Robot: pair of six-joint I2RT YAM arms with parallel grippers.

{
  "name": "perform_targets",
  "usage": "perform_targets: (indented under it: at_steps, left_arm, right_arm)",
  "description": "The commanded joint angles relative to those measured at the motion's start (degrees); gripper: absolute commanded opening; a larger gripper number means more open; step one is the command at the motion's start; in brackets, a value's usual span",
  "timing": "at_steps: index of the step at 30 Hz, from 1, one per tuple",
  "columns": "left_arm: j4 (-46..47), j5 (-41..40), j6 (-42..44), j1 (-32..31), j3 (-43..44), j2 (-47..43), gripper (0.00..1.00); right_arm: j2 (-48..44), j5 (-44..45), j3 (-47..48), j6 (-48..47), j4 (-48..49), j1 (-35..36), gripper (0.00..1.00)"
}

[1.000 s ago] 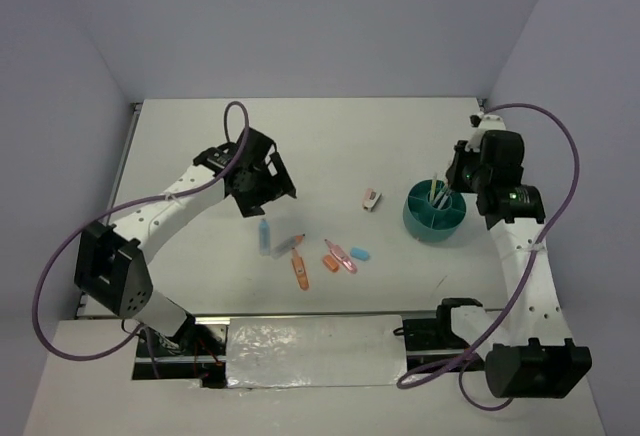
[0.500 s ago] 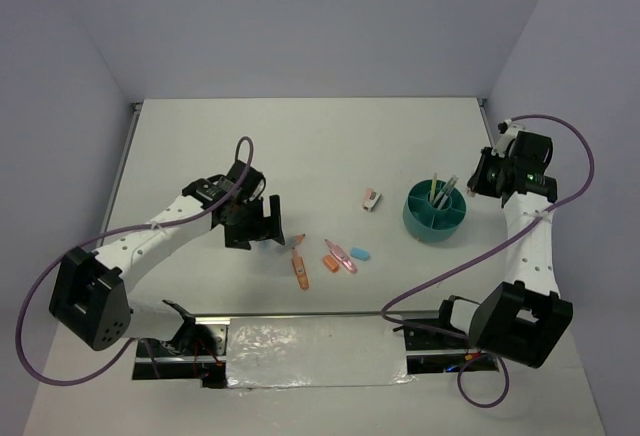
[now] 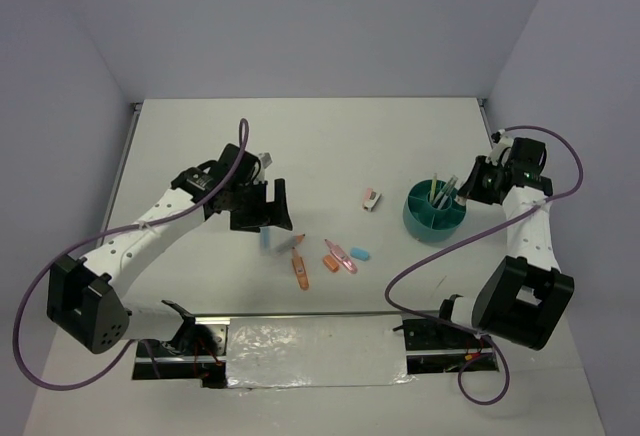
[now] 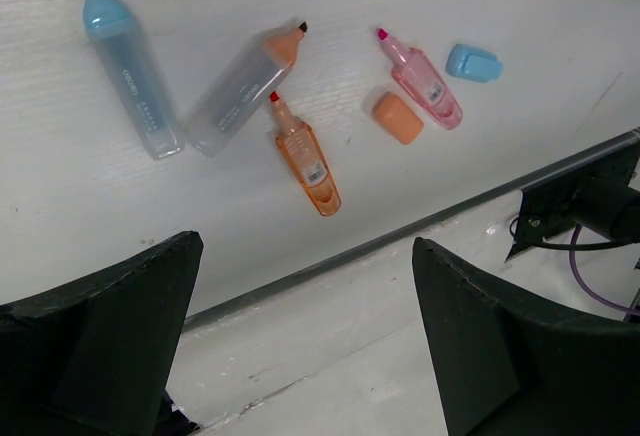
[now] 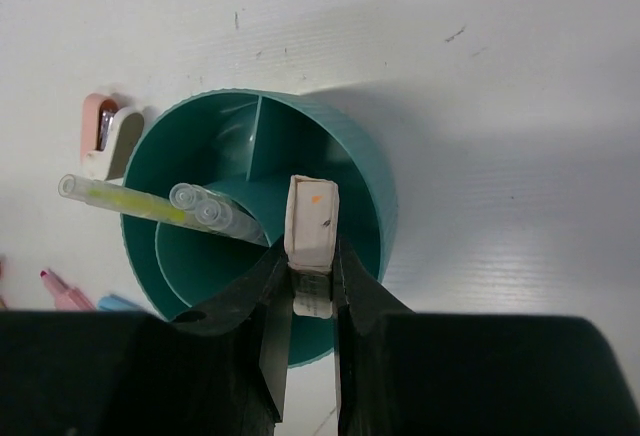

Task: Sort the stationery into containers
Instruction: Place the stationery in the storage box, then pick up the stapler from the center of the board.

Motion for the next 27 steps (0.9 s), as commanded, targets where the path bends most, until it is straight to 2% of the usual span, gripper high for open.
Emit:
perform_targets:
  at_steps: [1,2,3,5,10,11,12,16,22,27]
  left_arm:
    - [0.61,2.64,2.38,0.58,3.44,-0.54,0.99]
    - [0.61,2.73,2.65,0.75,3.79,-0.45,0.99]
    - [0.35,2.82,2.82,0.84,4.49,-0.36,0.99]
    - [0.35,2.91,3.09,1.02,5.02,-0.27,0.99]
    - [0.35,3.44,3.61,1.37,6.26,0.26,0.99]
    - [0.35,3.7,3.79,1.46,6.43,0.52,0.99]
    - [0.35,3.79,3.88,1.54,6.61,0.61,0.99]
    - [0.53,3.7,4.23,1.54,7.13,1.13,0.99]
    - [2.89,4.49,4.58,1.54,9.41,3.94,0.99]
    - [3.95,-0.59,7.65,-2.65,13.98,11.84,0.99]
  right_arm:
    - [0.88,-2.49,0.05,-0.03,2.8,-0.16,0.12]
    - [0.97,-2.49,-0.3,0.14,2.98,-0.16,0.14]
    - [0.97,-2.49,-0.3,0.23,3.07,-0.16,0.22]
    - [0.88,-2.14,-0.3,0.41,3.16,-0.16,0.28]
    - [1.41,-2.76,-0.39,0.58,3.07,0.02,0.34]
    - [1.15,-2.15,-0.48,0.76,3.07,0.19,0.49]
    - [1.06,-1.97,-0.56,0.67,3.07,0.2,0.53]
    - [0.09,-1.97,0.31,0.93,2.46,0.2,0.56]
    - [-2.9,-1.26,4.0,2.16,0.35,0.11,0.55]
    - [-8.5,-1.35,8.39,6.27,-1.94,0.2,0.55]
